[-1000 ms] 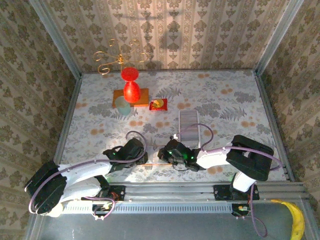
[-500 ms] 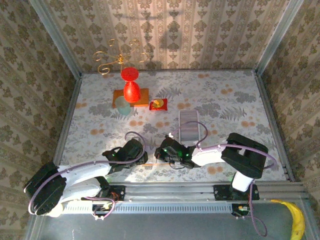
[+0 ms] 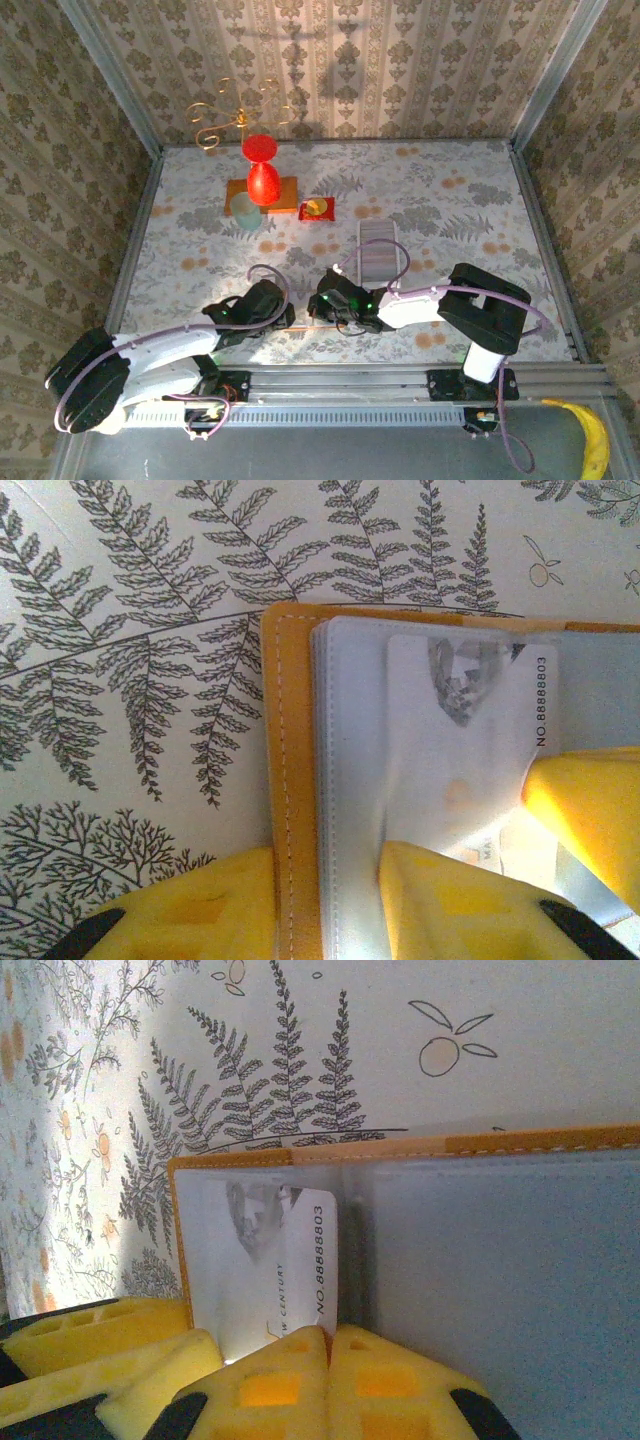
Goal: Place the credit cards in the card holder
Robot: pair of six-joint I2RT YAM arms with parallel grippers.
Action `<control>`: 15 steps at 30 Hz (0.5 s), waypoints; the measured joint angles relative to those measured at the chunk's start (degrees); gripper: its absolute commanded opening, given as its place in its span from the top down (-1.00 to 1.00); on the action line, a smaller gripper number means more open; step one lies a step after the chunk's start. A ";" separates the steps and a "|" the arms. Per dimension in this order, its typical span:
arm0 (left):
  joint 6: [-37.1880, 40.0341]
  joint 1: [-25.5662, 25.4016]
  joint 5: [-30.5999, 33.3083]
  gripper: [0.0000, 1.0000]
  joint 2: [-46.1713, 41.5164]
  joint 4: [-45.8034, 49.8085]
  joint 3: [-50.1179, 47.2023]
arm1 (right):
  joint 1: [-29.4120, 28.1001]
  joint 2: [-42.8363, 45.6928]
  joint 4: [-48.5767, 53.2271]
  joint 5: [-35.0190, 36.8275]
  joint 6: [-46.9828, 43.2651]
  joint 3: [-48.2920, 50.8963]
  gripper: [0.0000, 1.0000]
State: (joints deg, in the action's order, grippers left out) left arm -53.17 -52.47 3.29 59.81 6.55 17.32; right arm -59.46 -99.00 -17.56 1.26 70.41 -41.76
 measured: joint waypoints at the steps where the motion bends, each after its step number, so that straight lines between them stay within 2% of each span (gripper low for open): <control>1: -0.02 0.00 0.00 0.32 -0.07 -0.02 -0.02 | 0.00 0.00 0.20 0.00 0.00 -0.13 1.00; 15: -2.36 0.00 -0.09 0.32 -2.71 -3.34 -2.80 | -0.17 -0.09 1.09 -0.92 0.02 -1.29 0.96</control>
State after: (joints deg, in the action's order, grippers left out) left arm -55.53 -52.47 3.20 57.10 3.20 14.52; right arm -59.64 -99.09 -16.47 0.34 70.43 -43.05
